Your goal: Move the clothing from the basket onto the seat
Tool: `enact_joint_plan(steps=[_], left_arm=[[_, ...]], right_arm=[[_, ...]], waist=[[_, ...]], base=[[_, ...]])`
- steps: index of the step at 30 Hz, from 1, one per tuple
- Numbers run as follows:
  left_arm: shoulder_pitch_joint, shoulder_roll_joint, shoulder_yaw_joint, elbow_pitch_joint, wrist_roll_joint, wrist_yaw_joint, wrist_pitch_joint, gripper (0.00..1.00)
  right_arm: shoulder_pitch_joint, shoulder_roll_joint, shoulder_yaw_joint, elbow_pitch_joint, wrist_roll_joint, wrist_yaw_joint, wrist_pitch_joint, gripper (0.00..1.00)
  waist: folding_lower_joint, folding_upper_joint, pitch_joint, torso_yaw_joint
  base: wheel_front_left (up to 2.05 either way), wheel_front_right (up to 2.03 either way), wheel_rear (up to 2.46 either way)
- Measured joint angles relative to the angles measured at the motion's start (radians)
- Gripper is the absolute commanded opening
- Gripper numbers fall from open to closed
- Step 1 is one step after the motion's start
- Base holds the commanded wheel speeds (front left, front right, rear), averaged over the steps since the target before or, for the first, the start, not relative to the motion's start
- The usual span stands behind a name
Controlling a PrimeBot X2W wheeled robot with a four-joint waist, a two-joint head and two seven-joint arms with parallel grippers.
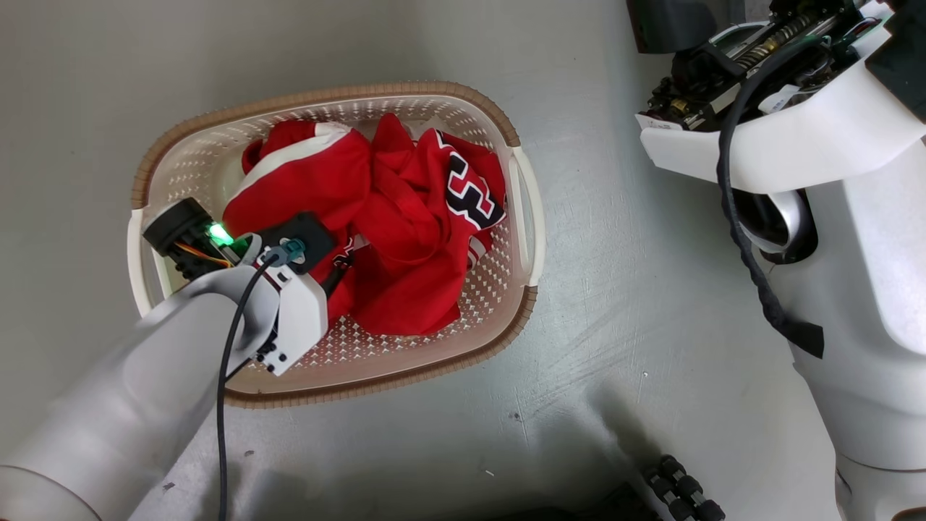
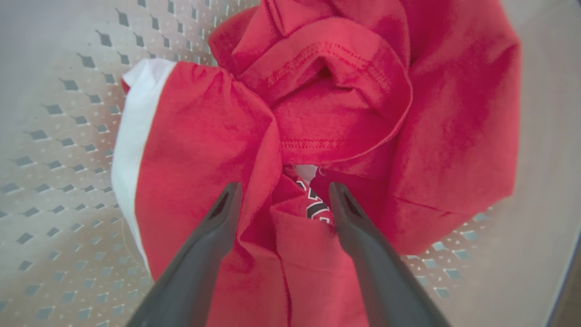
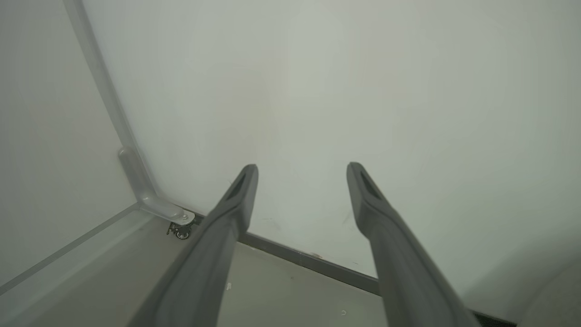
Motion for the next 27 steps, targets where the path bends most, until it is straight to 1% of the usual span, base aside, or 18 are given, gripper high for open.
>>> enact_joint_plan(steps=[5, 6, 7, 8, 16, 23, 27], left_arm=[[-0.023, 0.004, -0.007, 0.032, 0.009, 0.0, -0.002, 1.0], [-0.024, 0.004, -0.01, 0.039, 0.009, 0.0, -0.002, 0.95], [-0.025, 0.004, -0.013, 0.045, 0.008, 0.0, -0.002, 0.42], [-0.025, 0.003, -0.015, 0.05, 0.008, 0.0, -0.002, 0.0], [-0.033, -0.02, -0.033, 0.08, 0.008, 0.0, -0.011, 0.0], [-0.035, -0.041, -0.027, 0.09, -0.017, 0.0, -0.026, 0.0], [-0.036, -0.041, -0.008, 0.088, -0.044, 0.0, -0.06, 0.0]], right_arm=[[-0.014, 0.0, 0.0, 0.0, 0.0, 0.0, 0.0, 1.0], [-0.016, 0.0, -0.001, 0.0, 0.0, 0.0, 0.0, 1.0], [-0.016, 0.0, -0.001, 0.0, 0.0, 0.0, 0.0, 1.0], [-0.016, 0.0, -0.001, 0.001, 0.0, 0.0, 0.0, 1.0], [-0.016, 0.0, -0.006, 0.004, 0.005, 0.0, 0.0, 1.0], [-0.016, 0.0, -0.013, 0.012, 0.005, 0.0, 0.0, 1.0], [-0.016, 0.0, -0.022, 0.02, 0.004, 0.0, 0.0, 1.0]], waist=[[0.0, 0.0, 0.015, -0.01], [0.0, 0.0, 0.017, -0.012], [0.0, 0.0, 0.019, -0.014], [0.0, 0.0, 0.02, -0.016], [-0.0001, 0.0, 0.024, -0.026], [-0.0001, 0.0, 0.018, -0.024], [-0.0001, 0.0, 0.008, -0.019]], base=[[0.0, 0.0, 0.0], [0.0, 0.0, 0.0], [0.0, 0.0, 0.0], [0.0, 0.0, 0.0], [0.0, 0.0, 0.0], [0.0, 0.0, 0.0], [0.0, 0.0, 0.0]])
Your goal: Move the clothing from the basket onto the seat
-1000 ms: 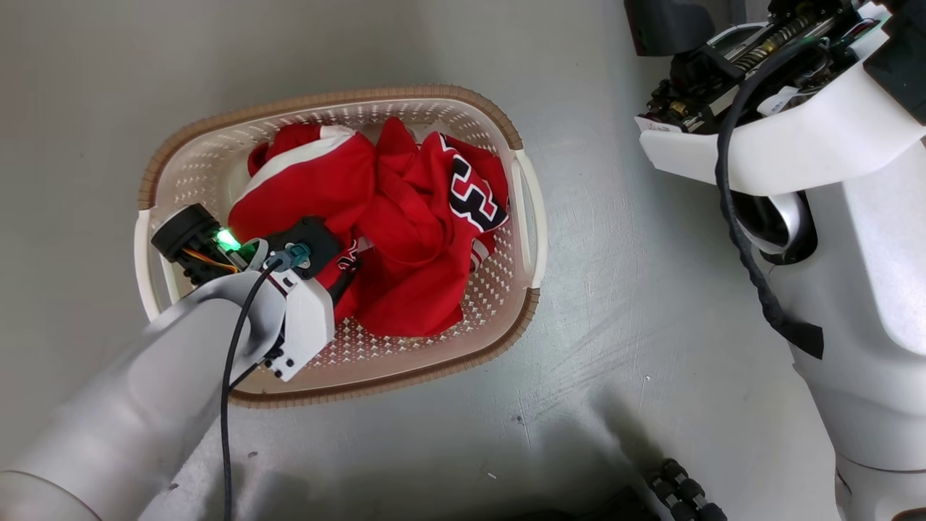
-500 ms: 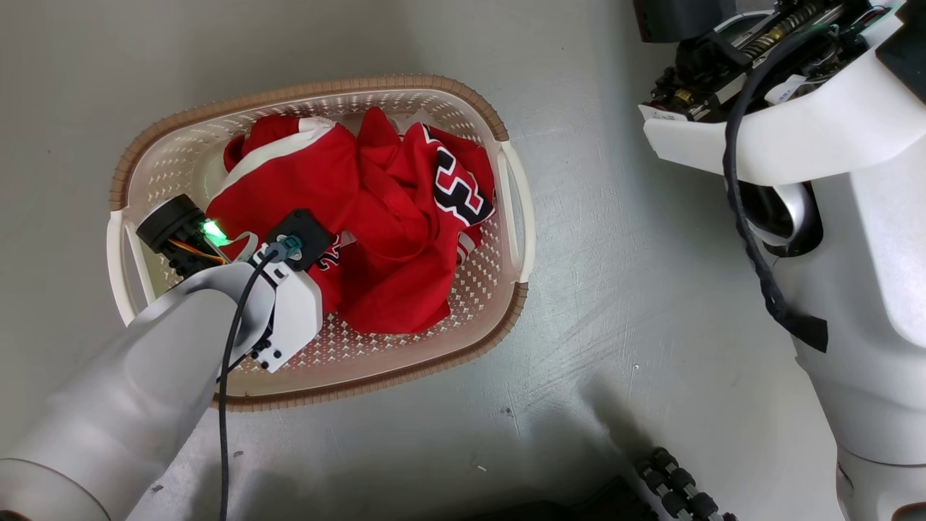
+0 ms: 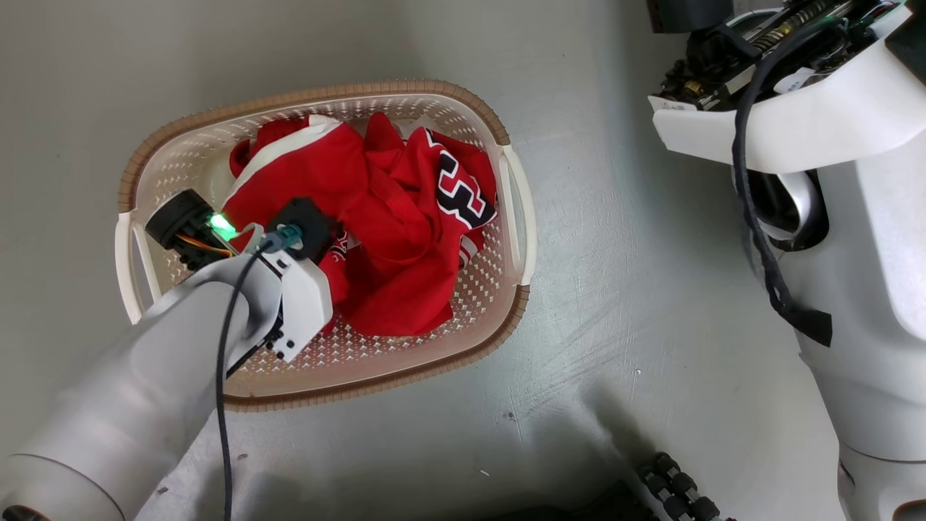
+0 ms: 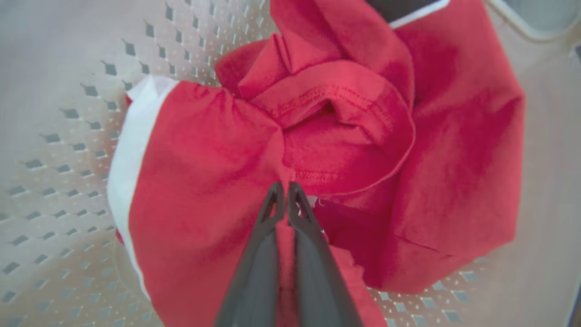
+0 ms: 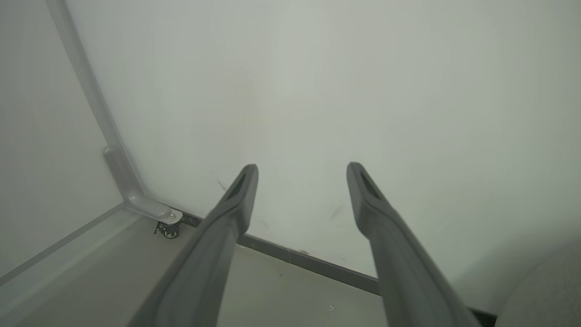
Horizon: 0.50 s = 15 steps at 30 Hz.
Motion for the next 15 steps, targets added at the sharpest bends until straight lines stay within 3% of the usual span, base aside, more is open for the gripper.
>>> enact_joint_plan(steps=[15], left_arm=[[0.01, 0.001, 0.122, -0.02, -0.118, 0.0, -0.119, 0.0]], right_arm=[[0.005, 0.0, -0.024, 0.023, -0.024, 0.0, 0.0, 1.0]], waist=[[0.0, 0.0, -0.052, 0.034]], base=[[0.0, 0.0, 0.0]])
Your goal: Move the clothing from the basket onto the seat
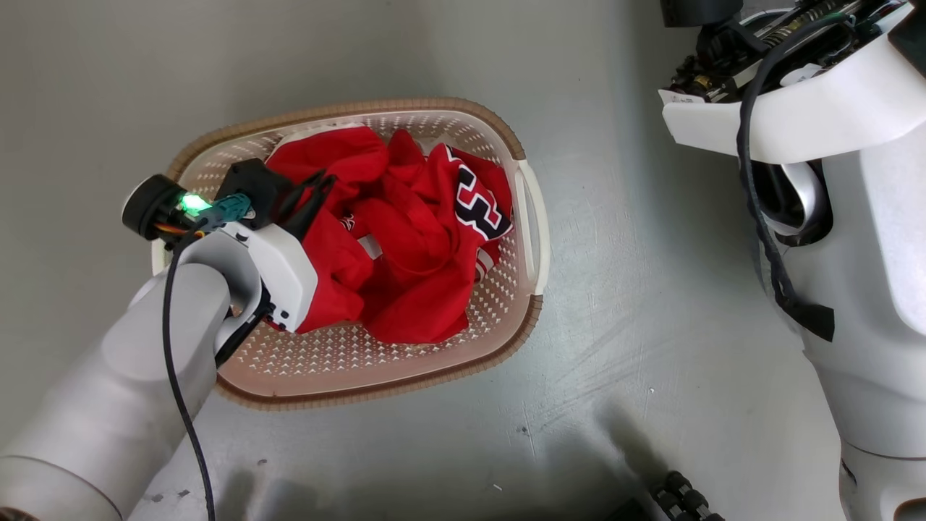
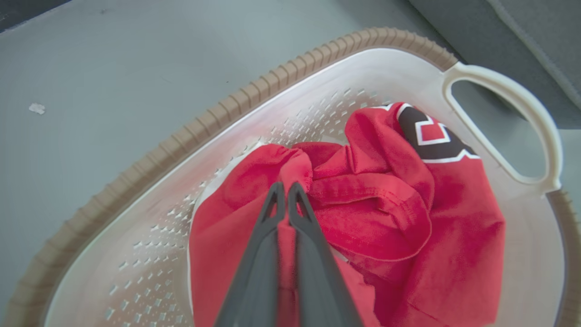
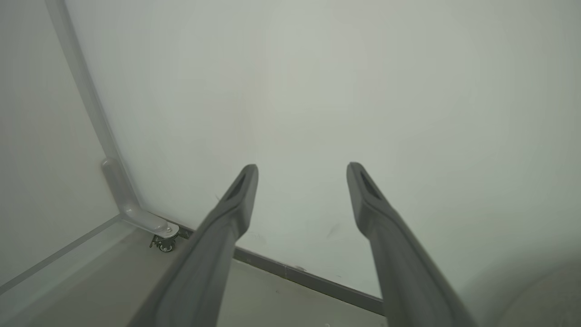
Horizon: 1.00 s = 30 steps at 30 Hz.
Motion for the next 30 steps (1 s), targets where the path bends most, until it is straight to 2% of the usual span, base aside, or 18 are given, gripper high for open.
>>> enact_joint_plan(steps=[16, 30], left_arm=[[0.102, -0.008, 0.069, -0.081, -0.095, 0.0, -0.062, 0.0], [0.192, -0.001, 0.18, -0.177, -0.146, 0.001, -0.079, 0.0]], right_arm=[[0.044, 0.0, -0.031, 0.042, -0.044, 0.0, 0.0, 1.0], [0.111, -0.008, -0.046, 0.071, -0.051, 0.0, 0.0, 1.0]], waist=[[0.0, 0.0, -0.09, 0.046], [0.0, 0.0, -0.185, 0.091]], base=[[0.0, 0.0, 0.0], [0.0, 0.0, 0.0]])
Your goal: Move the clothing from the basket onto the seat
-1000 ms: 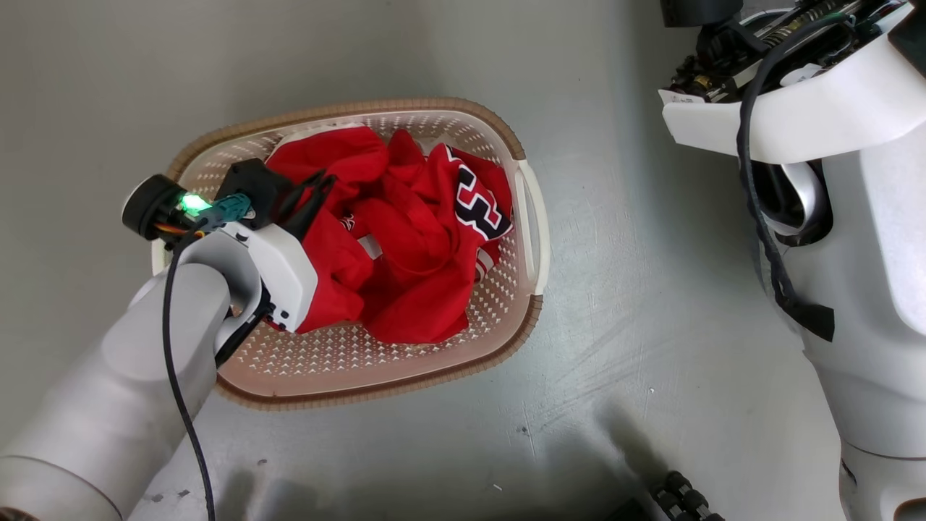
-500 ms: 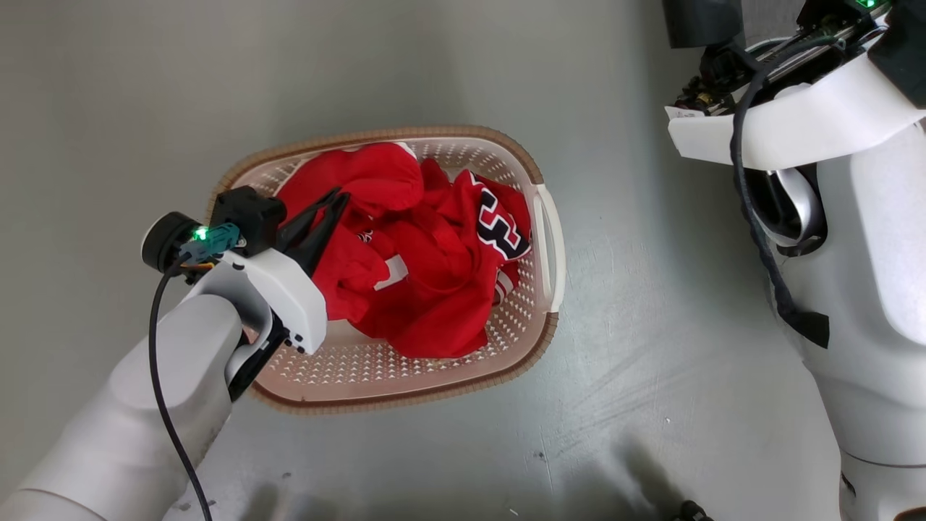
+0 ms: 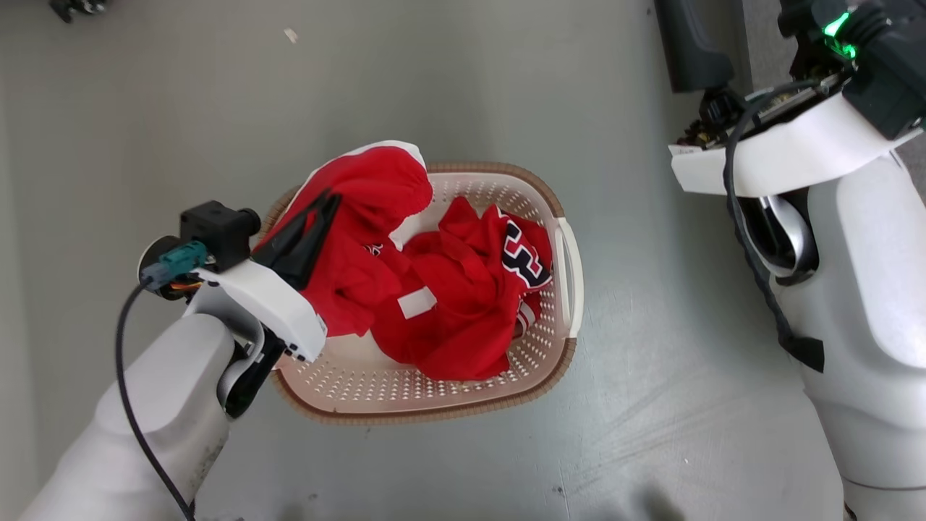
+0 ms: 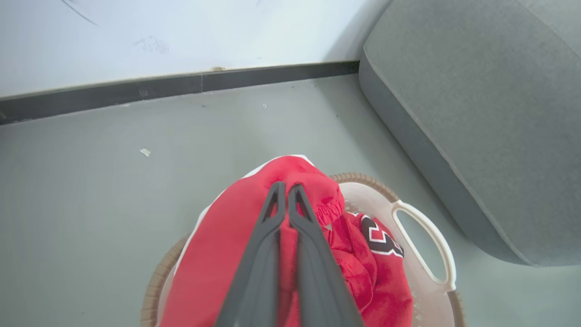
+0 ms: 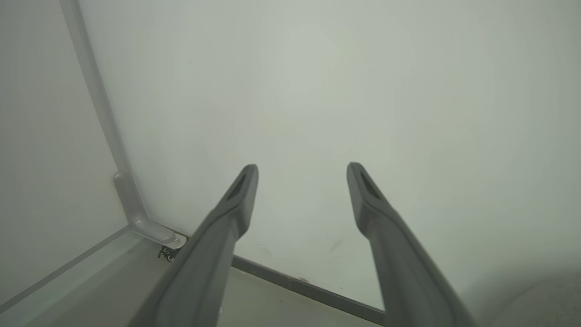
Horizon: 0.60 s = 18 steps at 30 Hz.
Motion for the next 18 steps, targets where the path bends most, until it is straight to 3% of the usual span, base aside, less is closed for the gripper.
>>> enact_joint_plan(steps=[18], left_arm=[[0.124, 0.017, 0.217, -0.277, 0.027, 0.03, -0.001, 0.0]], right_arm=[[0.119, -0.025, -0.033, 0.021, 0.003, 0.0, 0.0, 1.0]], waist=[[-0.0001, 0.0, -0.152, 0.049]], base=[[0.0, 0.0, 0.0]])
